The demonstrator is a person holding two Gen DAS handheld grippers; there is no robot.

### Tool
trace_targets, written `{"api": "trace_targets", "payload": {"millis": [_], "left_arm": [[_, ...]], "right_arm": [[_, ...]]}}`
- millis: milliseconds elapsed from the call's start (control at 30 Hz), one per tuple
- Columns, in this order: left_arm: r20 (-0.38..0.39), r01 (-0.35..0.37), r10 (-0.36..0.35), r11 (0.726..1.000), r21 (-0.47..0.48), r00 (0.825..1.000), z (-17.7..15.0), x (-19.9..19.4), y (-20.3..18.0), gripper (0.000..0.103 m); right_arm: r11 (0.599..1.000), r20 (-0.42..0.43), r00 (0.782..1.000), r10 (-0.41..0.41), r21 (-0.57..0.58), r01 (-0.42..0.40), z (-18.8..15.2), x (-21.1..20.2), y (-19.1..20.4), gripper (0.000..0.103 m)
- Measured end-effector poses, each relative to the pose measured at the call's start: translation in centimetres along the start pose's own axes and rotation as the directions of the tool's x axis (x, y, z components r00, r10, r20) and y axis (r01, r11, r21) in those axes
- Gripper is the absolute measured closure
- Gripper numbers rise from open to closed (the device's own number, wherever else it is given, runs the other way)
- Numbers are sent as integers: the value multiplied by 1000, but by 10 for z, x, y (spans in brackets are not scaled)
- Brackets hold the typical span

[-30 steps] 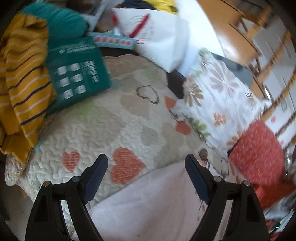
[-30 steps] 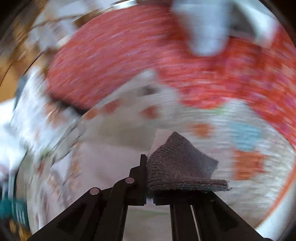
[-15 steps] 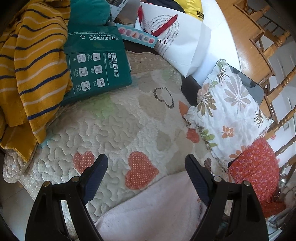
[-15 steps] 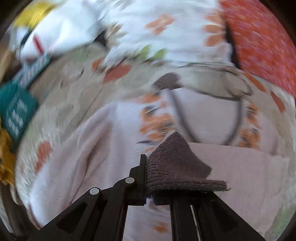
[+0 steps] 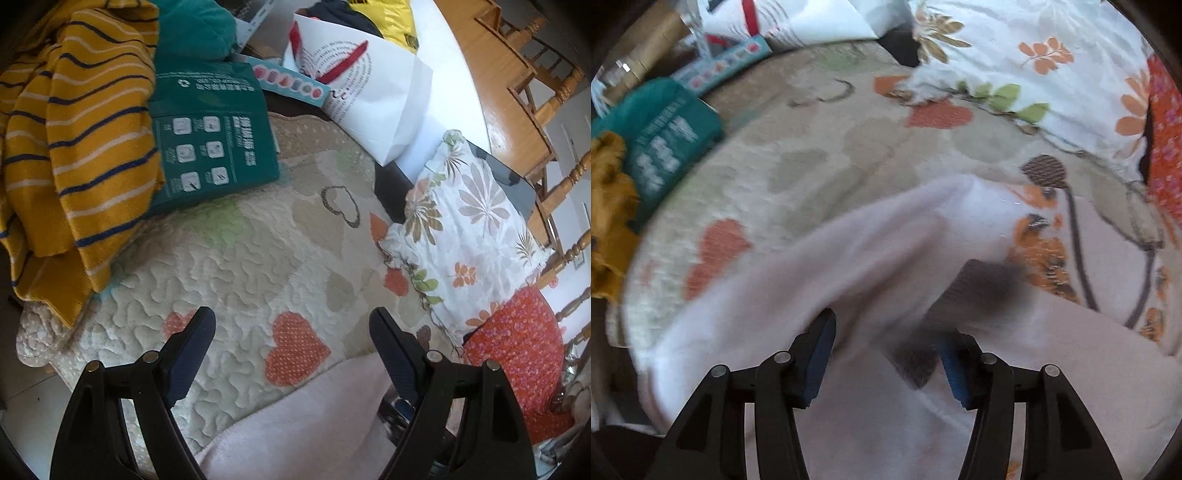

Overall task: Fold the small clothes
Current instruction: 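Carry the sleeve across the cardigan body and open the right tool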

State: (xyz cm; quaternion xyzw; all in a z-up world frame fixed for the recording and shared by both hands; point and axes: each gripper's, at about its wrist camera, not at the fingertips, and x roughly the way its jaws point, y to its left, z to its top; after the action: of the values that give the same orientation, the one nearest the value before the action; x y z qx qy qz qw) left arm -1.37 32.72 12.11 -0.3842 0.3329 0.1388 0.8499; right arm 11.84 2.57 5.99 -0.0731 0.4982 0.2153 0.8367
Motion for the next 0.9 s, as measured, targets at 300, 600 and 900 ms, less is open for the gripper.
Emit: {"api": "trace_targets", "payload": {"millis": [300,600,900], "left_arm": [[147,-178,182,983,-44,972,18,-35,35,19],[236,-355,373,928,-116,897,29,-72,86,19],[228,-348,383,920,-180,895,31,-80,112,19]], "right_arm": [[991,15,992,123,-47,-122,-17,-39,21,42],[798,-128,960,248,-535,-278,-119,-53,166,42],[769,-221,915,337,-496,-403,-146,-7,228,42]]}}
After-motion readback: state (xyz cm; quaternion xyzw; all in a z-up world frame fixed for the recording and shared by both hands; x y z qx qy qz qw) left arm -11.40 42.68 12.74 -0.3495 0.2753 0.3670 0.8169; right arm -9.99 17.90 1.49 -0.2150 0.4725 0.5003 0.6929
